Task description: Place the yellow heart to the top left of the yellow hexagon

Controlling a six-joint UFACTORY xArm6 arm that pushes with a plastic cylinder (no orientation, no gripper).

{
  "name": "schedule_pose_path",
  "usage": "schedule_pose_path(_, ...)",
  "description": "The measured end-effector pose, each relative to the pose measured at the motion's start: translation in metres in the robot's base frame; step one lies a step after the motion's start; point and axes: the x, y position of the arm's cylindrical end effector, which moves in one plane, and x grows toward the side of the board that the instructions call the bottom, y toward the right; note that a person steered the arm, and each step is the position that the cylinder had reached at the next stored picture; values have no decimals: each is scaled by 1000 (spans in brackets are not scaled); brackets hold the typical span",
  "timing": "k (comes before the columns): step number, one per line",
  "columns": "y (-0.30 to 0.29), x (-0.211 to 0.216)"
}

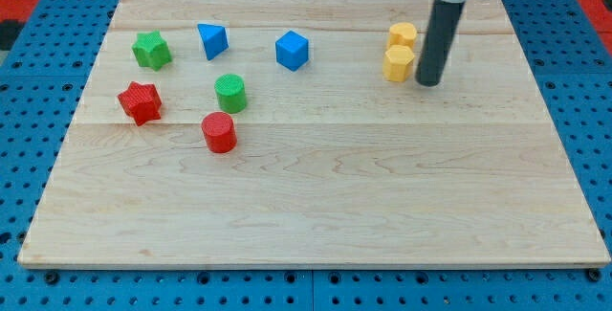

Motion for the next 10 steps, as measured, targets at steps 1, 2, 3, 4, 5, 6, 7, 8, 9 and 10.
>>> schedule_pose_path(1, -2, -43)
schedule_pose_path(2, -2, -49)
schedule_pose_path(3, -6, -54)
schedule_pose_path(4, -13, -62)
schedule_pose_path(5, -17, -66)
schedule_pose_path(6, 11, -90)
schedule_pose_path(7, 14, -139)
schedule_pose_path(8, -45, -161)
schedule_pose_path(9, -87, -166)
schedule_pose_path(10, -105, -167)
